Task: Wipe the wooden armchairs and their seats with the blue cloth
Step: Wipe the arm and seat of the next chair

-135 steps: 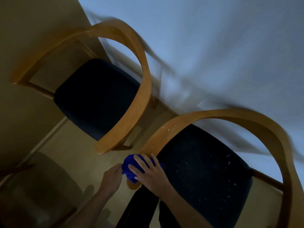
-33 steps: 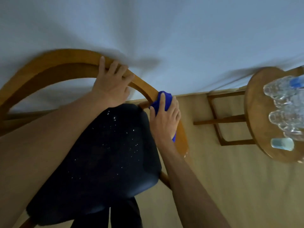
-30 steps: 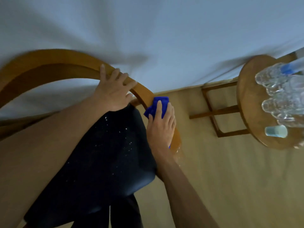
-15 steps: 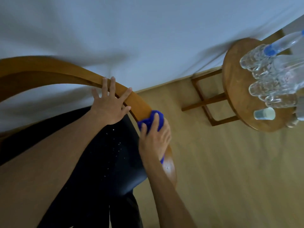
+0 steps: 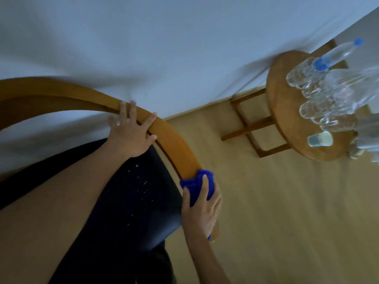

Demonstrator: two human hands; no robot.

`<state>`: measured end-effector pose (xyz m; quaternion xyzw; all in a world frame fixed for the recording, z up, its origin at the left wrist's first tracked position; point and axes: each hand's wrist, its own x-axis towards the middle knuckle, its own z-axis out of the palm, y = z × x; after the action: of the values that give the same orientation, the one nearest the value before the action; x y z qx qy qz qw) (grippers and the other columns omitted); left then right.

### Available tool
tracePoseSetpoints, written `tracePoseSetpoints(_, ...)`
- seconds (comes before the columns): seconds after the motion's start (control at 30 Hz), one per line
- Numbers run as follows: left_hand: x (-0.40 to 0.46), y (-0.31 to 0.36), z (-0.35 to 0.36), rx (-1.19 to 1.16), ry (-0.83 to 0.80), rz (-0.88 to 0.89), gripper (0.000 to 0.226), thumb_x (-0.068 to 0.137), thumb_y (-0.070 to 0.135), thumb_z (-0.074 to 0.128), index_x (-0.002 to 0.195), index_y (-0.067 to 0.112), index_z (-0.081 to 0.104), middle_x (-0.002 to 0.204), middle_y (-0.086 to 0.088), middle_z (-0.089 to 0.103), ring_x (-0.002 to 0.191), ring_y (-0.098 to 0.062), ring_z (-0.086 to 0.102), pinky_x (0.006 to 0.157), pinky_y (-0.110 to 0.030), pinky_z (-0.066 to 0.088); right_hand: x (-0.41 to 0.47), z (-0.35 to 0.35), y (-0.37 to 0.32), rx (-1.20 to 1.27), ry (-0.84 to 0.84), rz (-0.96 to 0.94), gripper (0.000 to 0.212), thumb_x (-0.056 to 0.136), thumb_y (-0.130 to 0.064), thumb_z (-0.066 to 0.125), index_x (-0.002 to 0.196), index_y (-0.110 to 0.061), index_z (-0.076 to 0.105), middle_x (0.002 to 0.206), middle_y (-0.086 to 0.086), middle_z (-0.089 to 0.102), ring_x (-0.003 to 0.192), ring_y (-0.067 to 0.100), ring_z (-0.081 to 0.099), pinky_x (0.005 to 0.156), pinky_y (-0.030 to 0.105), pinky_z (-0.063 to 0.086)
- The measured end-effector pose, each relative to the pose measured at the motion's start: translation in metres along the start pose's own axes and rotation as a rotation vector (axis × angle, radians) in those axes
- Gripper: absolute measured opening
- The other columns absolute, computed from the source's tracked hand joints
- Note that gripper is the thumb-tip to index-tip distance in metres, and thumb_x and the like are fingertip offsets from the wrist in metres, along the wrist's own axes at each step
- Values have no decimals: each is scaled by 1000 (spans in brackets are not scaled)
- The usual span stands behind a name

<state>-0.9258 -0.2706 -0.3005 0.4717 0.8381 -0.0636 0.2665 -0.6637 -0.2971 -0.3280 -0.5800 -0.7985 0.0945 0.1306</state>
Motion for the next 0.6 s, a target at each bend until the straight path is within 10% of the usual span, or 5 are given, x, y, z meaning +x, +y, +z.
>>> tracePoseSetpoints(0.3,-41,-37,25,-55,44,54,68,97,30,44,152,31,4,160,-5,-12,147,-29,-9,118,-52,13,118,62,-113,108,-77,-362,38,94,-33,49,126,-12,55,127,19,53,111,37,52,93,46,46)
tracePoseSetpoints(0.6,-157,-164,154,-271,-219,-461,64,102,36,31,153,20,-3,160,-6,-12,147,-29,-6,116,-50,17,96,104,-160,95,-170,-1086,39,96,-33,48,126,-8,54,115,19,59,94,37,57,81,45,49)
